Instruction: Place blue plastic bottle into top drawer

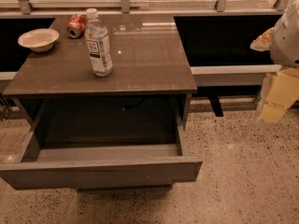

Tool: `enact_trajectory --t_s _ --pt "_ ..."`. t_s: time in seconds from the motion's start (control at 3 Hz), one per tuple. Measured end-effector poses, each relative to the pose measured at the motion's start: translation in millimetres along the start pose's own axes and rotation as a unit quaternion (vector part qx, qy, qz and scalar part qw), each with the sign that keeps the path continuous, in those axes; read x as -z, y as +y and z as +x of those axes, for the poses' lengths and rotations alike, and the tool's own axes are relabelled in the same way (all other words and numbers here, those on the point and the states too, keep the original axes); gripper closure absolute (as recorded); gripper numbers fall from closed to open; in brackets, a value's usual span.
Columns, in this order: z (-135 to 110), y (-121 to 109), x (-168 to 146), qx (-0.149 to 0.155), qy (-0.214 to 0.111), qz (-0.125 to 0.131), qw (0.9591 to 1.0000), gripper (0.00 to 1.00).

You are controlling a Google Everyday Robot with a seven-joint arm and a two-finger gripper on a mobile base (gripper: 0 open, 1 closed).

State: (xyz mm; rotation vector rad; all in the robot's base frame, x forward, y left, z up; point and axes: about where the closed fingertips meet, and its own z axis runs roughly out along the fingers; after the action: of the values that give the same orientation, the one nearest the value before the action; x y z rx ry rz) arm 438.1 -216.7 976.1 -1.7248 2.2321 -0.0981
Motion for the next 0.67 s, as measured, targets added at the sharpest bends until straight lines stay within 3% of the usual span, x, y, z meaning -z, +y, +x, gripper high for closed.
enact_trajectory --t_s 0.33,0.67 --pt "0 0 0 0.000 0.000 0.000 1.0000 0.00" --pt "-19 -18 -14 0.011 -0.026 0.000 0.9996 0.00"
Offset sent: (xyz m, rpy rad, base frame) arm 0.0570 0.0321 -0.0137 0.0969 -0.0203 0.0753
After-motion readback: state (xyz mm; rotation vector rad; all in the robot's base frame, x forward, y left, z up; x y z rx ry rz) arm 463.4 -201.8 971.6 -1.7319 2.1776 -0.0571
